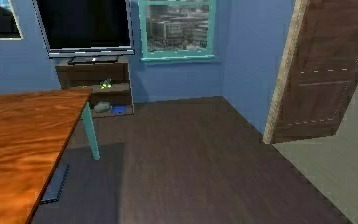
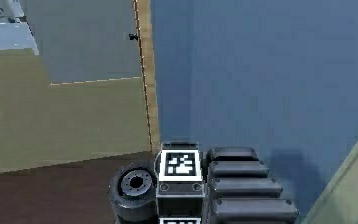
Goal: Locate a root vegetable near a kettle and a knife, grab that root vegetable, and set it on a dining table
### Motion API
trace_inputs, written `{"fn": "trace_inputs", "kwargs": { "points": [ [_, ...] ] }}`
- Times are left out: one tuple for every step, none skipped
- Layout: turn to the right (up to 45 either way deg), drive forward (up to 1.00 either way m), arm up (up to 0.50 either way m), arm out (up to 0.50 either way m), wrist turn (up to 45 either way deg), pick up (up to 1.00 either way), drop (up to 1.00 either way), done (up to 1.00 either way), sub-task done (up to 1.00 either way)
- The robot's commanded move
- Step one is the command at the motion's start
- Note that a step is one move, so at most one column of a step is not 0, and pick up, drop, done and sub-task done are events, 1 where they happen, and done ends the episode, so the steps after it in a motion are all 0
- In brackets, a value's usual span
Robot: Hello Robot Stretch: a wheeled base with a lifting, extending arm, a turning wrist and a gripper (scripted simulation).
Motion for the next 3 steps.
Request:
{"fn": "trace_inputs", "kwargs": {
  "points": [
    [-15.0,0.0,0.0,0.0,0.0,0.0,0.0,0.0,0.0],
    [0.0,1.0,0.0,0.0,0.0,0.0,0.0,0.0,0.0],
    [-6.0,0.0,0.0,0.0,0.0,0.0,0.0,0.0,0.0]
  ]
}}
